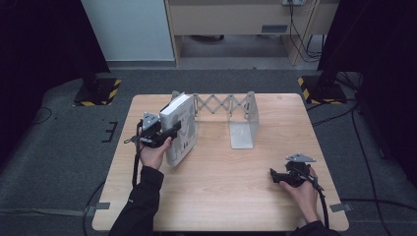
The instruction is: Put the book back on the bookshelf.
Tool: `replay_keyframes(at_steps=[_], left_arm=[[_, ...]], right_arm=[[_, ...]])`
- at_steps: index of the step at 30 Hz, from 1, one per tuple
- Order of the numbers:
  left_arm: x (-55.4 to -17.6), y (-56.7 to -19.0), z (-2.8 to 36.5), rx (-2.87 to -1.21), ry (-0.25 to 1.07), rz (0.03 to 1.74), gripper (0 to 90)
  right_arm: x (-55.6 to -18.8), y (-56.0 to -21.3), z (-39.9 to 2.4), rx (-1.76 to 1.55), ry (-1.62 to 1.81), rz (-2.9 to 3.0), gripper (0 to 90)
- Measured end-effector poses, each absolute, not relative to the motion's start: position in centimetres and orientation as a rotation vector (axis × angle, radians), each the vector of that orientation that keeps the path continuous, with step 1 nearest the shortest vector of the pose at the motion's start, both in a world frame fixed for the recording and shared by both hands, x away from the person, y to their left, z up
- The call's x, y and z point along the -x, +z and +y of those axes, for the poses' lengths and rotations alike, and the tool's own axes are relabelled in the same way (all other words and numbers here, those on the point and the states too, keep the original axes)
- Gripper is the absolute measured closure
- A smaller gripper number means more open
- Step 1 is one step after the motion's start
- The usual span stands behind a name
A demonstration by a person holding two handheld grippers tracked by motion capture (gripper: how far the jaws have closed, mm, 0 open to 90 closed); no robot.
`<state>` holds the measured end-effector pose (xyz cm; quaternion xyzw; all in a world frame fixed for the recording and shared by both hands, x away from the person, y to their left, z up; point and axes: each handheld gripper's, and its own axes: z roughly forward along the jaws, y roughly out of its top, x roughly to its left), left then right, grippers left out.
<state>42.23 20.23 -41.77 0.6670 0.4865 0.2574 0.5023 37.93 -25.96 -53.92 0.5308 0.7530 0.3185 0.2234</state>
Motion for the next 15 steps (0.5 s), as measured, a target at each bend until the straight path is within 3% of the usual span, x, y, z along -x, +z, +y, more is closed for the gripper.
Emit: replay_keyframes(at_steps=[15], left_arm=[[-39.1,-43.3,20.8,-1.648,0.628,1.188,50.8]], right_arm=[[-37.9,-53.9,-25.9,-1.47,0.879,2.075,6.1]])
